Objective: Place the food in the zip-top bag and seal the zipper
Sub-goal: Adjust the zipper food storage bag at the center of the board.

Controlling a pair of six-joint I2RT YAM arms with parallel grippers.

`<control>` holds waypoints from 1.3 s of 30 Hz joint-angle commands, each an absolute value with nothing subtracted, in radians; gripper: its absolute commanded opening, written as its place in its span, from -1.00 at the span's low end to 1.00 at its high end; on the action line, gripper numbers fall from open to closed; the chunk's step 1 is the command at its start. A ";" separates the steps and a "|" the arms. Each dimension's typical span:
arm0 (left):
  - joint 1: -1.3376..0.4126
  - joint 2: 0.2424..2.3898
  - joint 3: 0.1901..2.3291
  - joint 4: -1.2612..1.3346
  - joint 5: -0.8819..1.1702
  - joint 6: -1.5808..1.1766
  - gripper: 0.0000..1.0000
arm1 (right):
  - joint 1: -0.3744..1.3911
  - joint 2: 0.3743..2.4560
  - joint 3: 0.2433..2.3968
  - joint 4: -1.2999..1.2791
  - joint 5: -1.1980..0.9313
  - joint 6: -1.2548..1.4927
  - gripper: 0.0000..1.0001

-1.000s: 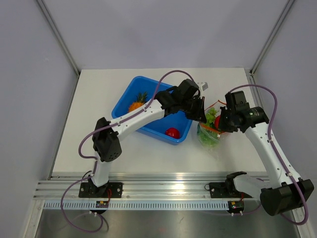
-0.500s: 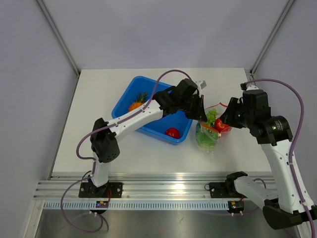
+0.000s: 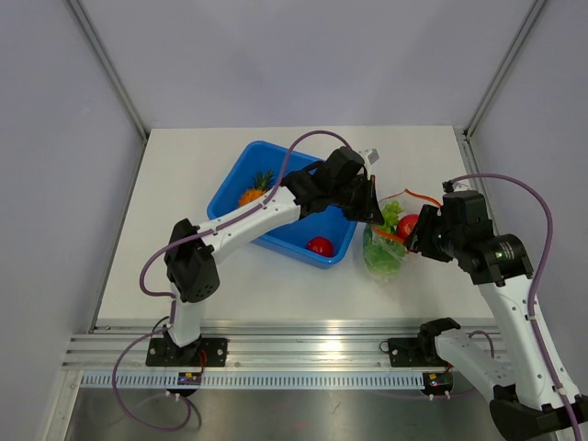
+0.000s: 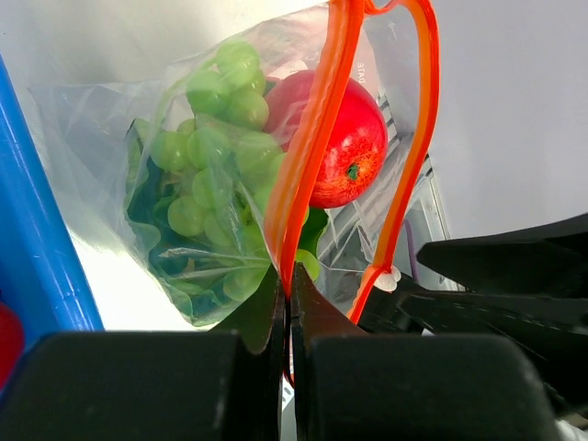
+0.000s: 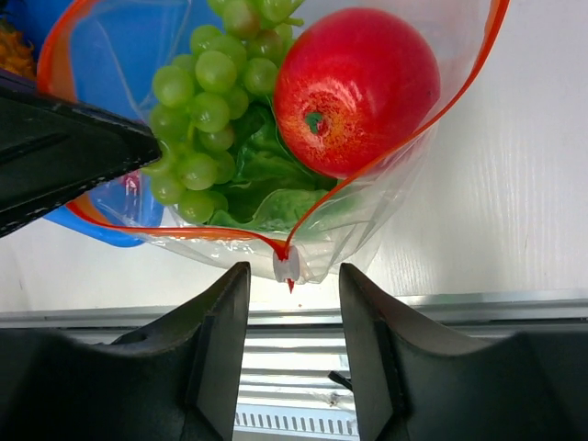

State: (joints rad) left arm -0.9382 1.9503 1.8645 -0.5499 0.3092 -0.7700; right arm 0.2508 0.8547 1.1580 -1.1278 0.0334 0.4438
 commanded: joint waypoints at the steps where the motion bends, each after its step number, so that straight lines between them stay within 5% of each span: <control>1: -0.934 1.894 1.882 -0.477 0.314 -0.775 -1.00 | 0.258 0.856 1.129 -1.066 0.032 0.453 -0.01; 14: -0.931 1.888 1.878 -0.483 0.328 -0.769 -1.00 | 0.256 0.870 1.101 -0.983 0.037 0.422 -0.22; 17: -0.930 1.884 1.873 -0.482 0.327 -0.769 -1.00 | 0.258 0.888 1.108 -0.977 0.012 0.414 -0.41; 22: -0.925 1.862 1.853 -0.479 0.318 -0.759 -1.00 | 0.258 0.888 1.104 -0.965 0.003 0.393 -1.00; 27: -0.920 1.832 1.825 -0.472 0.311 -0.746 -1.00 | 0.258 0.850 1.127 -0.945 0.012 0.310 -1.00; 30: -0.911 1.804 1.796 -0.457 0.321 -0.723 -0.63 | 0.258 0.815 1.132 -0.910 0.005 0.227 -1.00; 31: -0.904 1.793 1.786 -0.437 0.330 -0.706 -0.31 | 0.258 0.805 1.129 -0.891 -0.021 0.206 -1.00; 34: -0.876 1.760 1.761 -0.439 0.337 -0.655 0.16 | 0.258 0.746 1.117 -0.852 -0.057 0.138 -1.00; 39: -0.845 1.743 1.833 -0.514 0.321 -0.545 0.36 | 0.258 0.686 1.079 -0.808 -0.101 0.118 -1.00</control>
